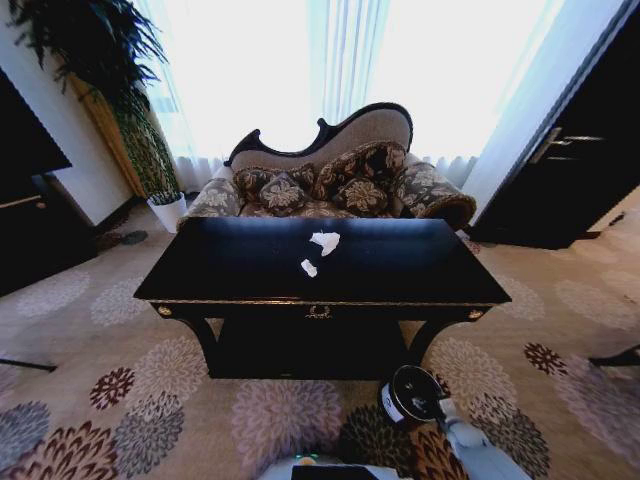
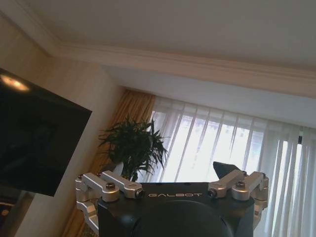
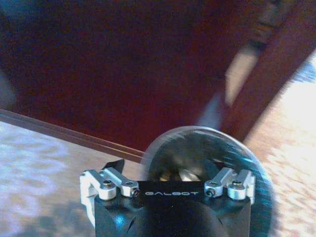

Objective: Move to the front of the table and place the trash on the table into the trash bin.

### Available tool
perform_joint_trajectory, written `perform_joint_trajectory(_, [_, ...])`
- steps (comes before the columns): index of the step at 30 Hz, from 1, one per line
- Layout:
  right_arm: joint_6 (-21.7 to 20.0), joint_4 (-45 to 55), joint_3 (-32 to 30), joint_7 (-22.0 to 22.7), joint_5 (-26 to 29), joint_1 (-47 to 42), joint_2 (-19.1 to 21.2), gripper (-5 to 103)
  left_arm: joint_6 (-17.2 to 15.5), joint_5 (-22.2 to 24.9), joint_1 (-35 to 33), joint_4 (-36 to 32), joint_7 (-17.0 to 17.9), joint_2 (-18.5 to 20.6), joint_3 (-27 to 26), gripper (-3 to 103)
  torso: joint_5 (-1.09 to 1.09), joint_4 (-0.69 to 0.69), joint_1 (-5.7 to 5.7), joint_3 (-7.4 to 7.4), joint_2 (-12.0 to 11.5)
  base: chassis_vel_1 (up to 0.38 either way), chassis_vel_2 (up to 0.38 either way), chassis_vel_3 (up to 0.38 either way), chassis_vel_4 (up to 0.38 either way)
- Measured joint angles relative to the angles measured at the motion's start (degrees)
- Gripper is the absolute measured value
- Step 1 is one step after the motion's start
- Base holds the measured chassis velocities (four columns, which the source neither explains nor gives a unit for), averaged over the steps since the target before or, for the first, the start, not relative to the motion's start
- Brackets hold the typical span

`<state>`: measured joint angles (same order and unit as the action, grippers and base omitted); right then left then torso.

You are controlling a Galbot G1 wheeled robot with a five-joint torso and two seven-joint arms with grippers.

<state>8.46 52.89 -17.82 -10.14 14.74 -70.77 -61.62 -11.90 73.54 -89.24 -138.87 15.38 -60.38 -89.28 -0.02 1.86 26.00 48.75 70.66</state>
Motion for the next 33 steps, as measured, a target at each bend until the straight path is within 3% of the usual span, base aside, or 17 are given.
perform_joint_trajectory(4, [-0.02, 10.27, -1.25, -1.29, 1.74, -7.33, -0.12, 100, 0.02, 0.4, 0.41, -0.19, -0.07, 0.04, 0.42, 100, -0.01, 0.02, 0.0, 0.0, 0.0, 0.0, 0.0, 0.0, 0.0])
perform_joint_trajectory(9, [0.72, 16.83, -3.41, -2.89, 2.73, -12.16, 0.16, 100, 0.02, 0.79, 0.7, 0.29, -0.19, 0.79, 0.6, 100, 0.01, -0.01, 0.0, 0.0, 0.0, 0.0, 0.0, 0.0, 0.0])
perform_joint_trajectory(16, [0.19, 31.7, -7.0, -4.76, 11.38, -21.38, 0.98, 100, 0.04, 0.92, 1.25, 0.86, -0.33, 1.09, 1.26, 100, 0.0, 0.01, 0.0, 0.0, 0.0, 0.0, 0.0, 0.0, 0.0])
perform_joint_trajectory(27, [-2.64, 56.08, -11.71, -2.66, 18.29, -29.19, -1.57, 100, 0.41, 1.0, 0.35, 0.86, -0.29, 0.71, -0.49, 100, -0.01, 0.0, 0.0, 0.0, 0.0, 0.0, 0.0, 0.0, 0.0])
perform_joint_trajectory(33, [-2.86, 63.72, -14.01, -0.84, 19.36, -30.64, -4.45, 100, 0.41, 1.05, 0.34, 0.98, -0.26, 0.81, -0.46, 100, -0.01, 0.0, 0.0, 0.0, 0.0, 0.0, 0.0, 0.0, 0.0])
